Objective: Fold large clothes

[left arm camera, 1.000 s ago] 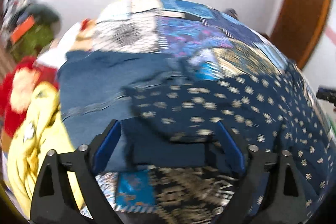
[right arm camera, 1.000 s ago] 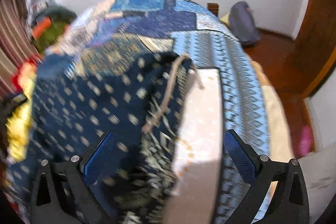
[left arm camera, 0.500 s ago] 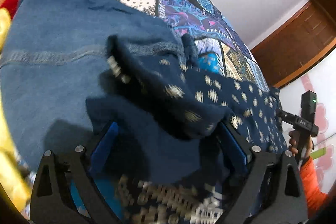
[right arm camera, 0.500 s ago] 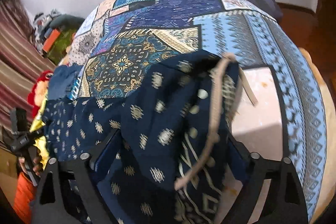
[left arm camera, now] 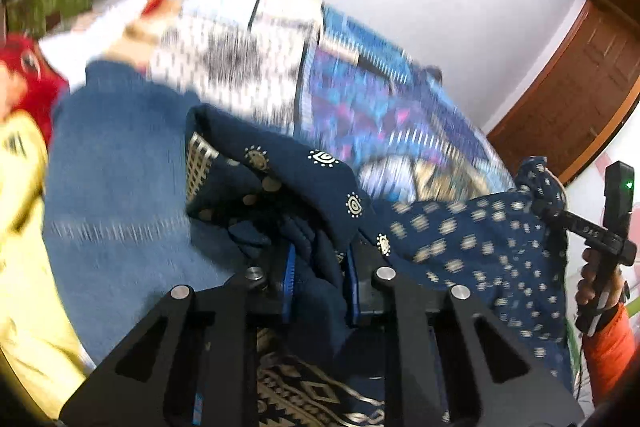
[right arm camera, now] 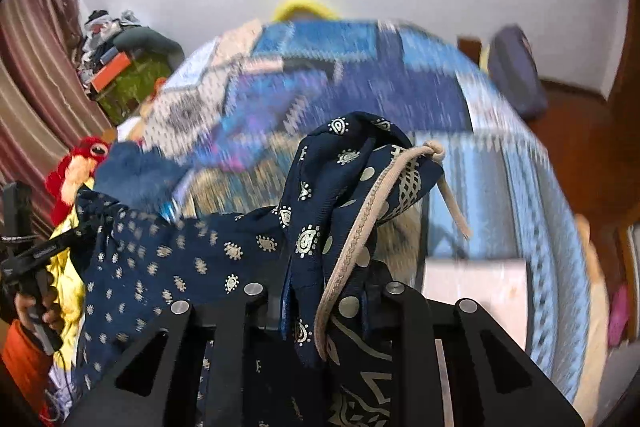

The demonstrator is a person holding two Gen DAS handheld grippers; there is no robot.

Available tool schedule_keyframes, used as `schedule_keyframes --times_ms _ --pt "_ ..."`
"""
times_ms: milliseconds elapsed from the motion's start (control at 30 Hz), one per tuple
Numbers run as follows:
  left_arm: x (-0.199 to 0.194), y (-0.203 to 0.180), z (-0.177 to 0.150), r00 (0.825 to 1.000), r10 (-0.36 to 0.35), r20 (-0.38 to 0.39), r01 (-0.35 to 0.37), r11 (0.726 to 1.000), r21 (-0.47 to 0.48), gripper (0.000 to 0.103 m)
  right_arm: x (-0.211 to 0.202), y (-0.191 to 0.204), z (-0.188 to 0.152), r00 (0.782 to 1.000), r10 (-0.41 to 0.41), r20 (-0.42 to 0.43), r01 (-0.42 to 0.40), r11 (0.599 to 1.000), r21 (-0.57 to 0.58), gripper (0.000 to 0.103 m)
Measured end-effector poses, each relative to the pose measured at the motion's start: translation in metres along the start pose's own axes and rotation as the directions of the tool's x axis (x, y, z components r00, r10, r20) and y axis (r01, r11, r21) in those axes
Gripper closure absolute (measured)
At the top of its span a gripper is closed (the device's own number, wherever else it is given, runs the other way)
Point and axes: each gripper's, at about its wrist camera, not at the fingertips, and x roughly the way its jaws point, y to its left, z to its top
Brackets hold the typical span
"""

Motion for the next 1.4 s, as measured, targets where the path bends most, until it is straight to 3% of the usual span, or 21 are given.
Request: schedule_keyframes --times_ms 167,267,333,400,467,533,667,833,933,1100,1400 --pt "0.008 -0.003 0.038 0.995 0.079 0.061 -0.081 0.996 0.032 0.083 0.014 0.02 0.04 0.996 -0.052 0.068 0.055 0.997 -0.048 0.082" --pt "0.037 0.008 0.042 0.992 0.123 0.012 -0.123 0.992 0.021 0.082 0.042 0.02 0.049 0.989 -0.134 0.062 0.138 0.988 -0.071 0.081" --pt "0.059 0.014 0.036 0.988 0.154 -0.033 -0.153 0.988 0.023 0.081 0.066 0.013 0.047 0.984 -0.178 0.015 0.178 0.981 -0.081 0.079" --pt "0.076 0.018 0.026 0.981 0.185 -0.063 -0.182 0.982 0.053 0.075 0.085 0.005 0.04 0.977 -0.212 -0.022 0.21 0.974 -0.085 0.065" --pt "0.083 0.019 0.016 0.975 0.215 -0.058 -0.209 0.974 0.093 0.068 0.093 -0.002 0.033 0.964 -0.266 -0.025 0.262 0.961 -0.091 0.027" --pt "0.079 0.022 0.012 0.976 0.212 -0.045 -0.207 0.973 0.1 0.066 0.094 -0.011 0.027 0.943 -0.333 -0.012 0.33 0.94 -0.089 0.008" --pt "0.067 0.02 0.008 0.972 0.226 -0.058 -0.217 0.968 0.129 0.061 0.087 -0.029 0.023 0.959 -0.278 -0.052 0.276 0.96 -0.039 0.008" --pt "0.041 0.0 -0.003 0.955 0.291 -0.059 -0.271 0.936 0.226 0.057 0.049 -0.021 0.016 0.967 -0.249 -0.052 0.248 0.969 -0.016 0.008" --pt "0.015 -0.012 -0.01 0.957 0.285 -0.051 -0.264 0.932 0.25 0.053 0.012 -0.004 0.008 0.97 -0.241 -0.021 0.24 0.97 -0.051 0.008" --pt "-0.044 -0.031 -0.017 0.972 0.234 0.005 -0.23 0.95 0.21 0.047 -0.06 0.024 -0.006 0.978 -0.202 0.044 0.206 0.974 -0.091 0.008" --pt "-0.142 -0.064 -0.035 0.975 0.197 0.098 -0.216 0.945 0.245 0.044 -0.168 0.074 -0.044 0.978 -0.163 0.129 0.184 0.966 -0.181 0.008"
